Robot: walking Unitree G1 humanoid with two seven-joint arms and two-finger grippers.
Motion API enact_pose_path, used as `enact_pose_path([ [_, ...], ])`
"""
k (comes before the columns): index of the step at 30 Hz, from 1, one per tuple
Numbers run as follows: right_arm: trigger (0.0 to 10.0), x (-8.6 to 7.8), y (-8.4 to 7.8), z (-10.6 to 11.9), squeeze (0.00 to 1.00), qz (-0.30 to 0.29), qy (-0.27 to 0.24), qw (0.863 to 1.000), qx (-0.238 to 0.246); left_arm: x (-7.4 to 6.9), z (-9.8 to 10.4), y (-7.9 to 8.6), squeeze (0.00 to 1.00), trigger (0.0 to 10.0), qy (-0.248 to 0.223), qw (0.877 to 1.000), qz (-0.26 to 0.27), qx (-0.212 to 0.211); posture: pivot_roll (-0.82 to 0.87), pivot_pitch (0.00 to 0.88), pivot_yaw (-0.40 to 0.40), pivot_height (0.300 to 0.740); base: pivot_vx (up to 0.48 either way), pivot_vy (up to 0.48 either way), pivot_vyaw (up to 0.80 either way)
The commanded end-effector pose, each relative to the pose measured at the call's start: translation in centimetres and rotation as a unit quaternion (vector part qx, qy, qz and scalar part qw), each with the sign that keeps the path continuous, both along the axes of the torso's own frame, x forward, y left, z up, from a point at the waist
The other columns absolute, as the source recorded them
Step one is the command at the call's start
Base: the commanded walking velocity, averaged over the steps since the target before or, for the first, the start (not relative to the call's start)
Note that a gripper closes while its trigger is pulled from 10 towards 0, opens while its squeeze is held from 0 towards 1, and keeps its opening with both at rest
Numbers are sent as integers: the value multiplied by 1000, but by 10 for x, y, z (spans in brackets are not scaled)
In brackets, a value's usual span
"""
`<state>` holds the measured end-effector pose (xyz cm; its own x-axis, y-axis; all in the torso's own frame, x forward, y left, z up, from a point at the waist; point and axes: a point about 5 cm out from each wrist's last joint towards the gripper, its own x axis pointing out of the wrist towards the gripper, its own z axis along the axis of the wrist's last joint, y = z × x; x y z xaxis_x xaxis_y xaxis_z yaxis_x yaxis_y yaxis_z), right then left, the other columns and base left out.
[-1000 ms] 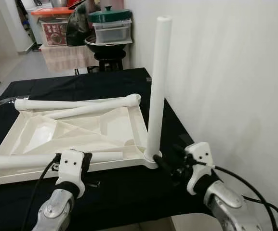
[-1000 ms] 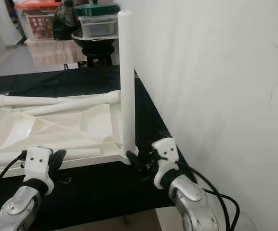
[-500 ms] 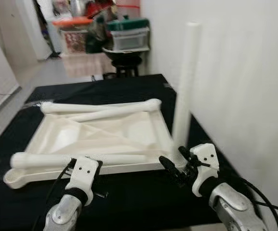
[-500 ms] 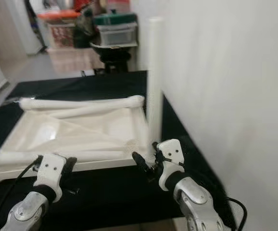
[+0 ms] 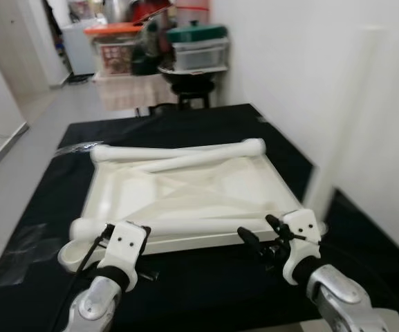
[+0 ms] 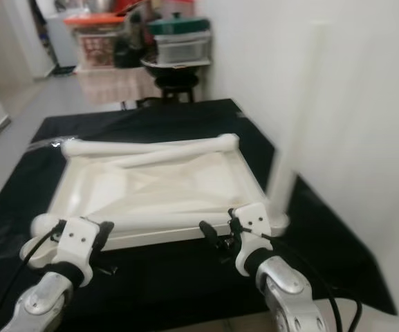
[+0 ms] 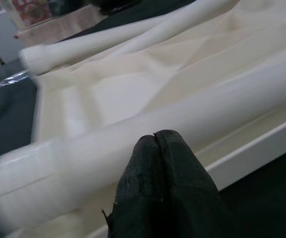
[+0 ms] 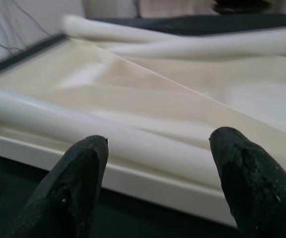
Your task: Building children table
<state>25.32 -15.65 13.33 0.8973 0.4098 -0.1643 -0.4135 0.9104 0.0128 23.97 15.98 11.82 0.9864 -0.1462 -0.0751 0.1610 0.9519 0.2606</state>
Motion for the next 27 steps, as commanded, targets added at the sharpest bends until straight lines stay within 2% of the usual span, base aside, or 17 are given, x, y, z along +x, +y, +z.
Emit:
enact_pose_path([
  [1, 10000, 1, -5, -1, 0, -12, 0, 1000, -5, 3, 4, -5, 0, 10000, -5, 1000, -14, 4, -5, 0, -9, 740, 0, 480, 0],
  [4, 10000, 2, -2, -2, 0, -11, 1, 1000, -4, 5, 7, -9, 0, 10000, -10, 999, -33, 1, 1, 0, -13, 740, 0, 480, 0],
  [6, 10000, 4, 2, -2, 0, -7, 2, 1000, 0, 9, 16, -19, 0, 10000, -26, 996, -88, 9, 1, 0, -14, 740, 0, 0, 0],
  [9, 10000, 6, 2, -2, 0, -7, 3, 1000, 2, 12, 24, -25, 0, 10000, -35, 993, -115, 6, 1, 0, -14, 740, 0, 0, 0],
  [10, 10000, 7, 3, -3, 0, -7, 4, 1000, 5, 15, 32, -33, 0, 10000, -44, 987, -154, 11, 1, 0, -15, 740, 0, 0, 0],
  [11, 10000, 8, 3, -3, 0, -8, 5, 1000, 7, 17, 37, -39, 55, 10000, -47, 982, -184, 19, 1, 0, -15, 740, 0, 0, 0],
  [13, 10000, 8, 3, -3, 0, -8, 5, 1000, 7, 17, 37, -39, 55, 10000, -47, 982, -184, 19, 1, 0, -15, 740, 0, 0, 0],
  [14, 10000, 9, 3, -3, 0, -8, 6, 1000, 9, 19, 42, -46, 631, 10000, -43, 970, -234, 41, 2, 0, -16, 740, 0, 0, 0],
  [15, 10000, 10, 4, -4, 0, -8, 6, 1000, 11, 22, 45, -52, 1000, 10000, -37, 957, -278, 75, -2, 0, -11, 740, 0, 0, 0],
  [16, 10000, 10, 4, -4, 0, -8, 6, 1000, 11, 22, 45, -52, 1000, 10000, -37, 957, -278, 75, -2, 0, -11, 740, 0, 0, 0],
  [17, 10000, 11, 5, -4, 0, -8, 7, 1000, 12, 29, 50, -55, 1000, 10000, -32, 945, -308, 109, -5, 0, -8, 740, 0, 0, 0],
  [20, 10000, 12, 6, -5, 0, -8, 7, 1000, 13, 38, 57, -56, 1000, 10000, -32, 935, -327, 132, -12, 0, -1, 740, 0, 0, 0],
  [22, 10000, 12, 7, -6, 0, -8, 8, 1000, 14, 54, 73, -59, 1000, 10000, -37, 922, -349, 165, -19, 0, 5, 740, 0, 0, 0],
  [23, 10000, 13, 8, -6, 0, -8, 9, 1000, 15, 64, 83, -65, 1000, 10000, -34, 906, -377, 193, -30, 0, 13, 740, 0, 0, 0],
  [24, 10000, 13, 8, -6, 0, -8, 9, 1000, 15, 64, 83, -65, 1000, 10000, -34, 906, -377, 193, -30, 0, 13, 740, 0, 0, 0],
  [25, 10000, 13, 8, -7, 0, -8, 10, 1000, 15, 66, 85, -68, 1000, 10000, -27, 898, -389, 204, -30, 0, 13, 740, 0, 0, 0],
  [27, 10000, 13, 8, -7, 0, -8, 10, 1000, 16, 68, 86, -69, 1000, 10000, -21, 892, -398, 212, -32, 0, 13, 740, 0, 0, 0],
])
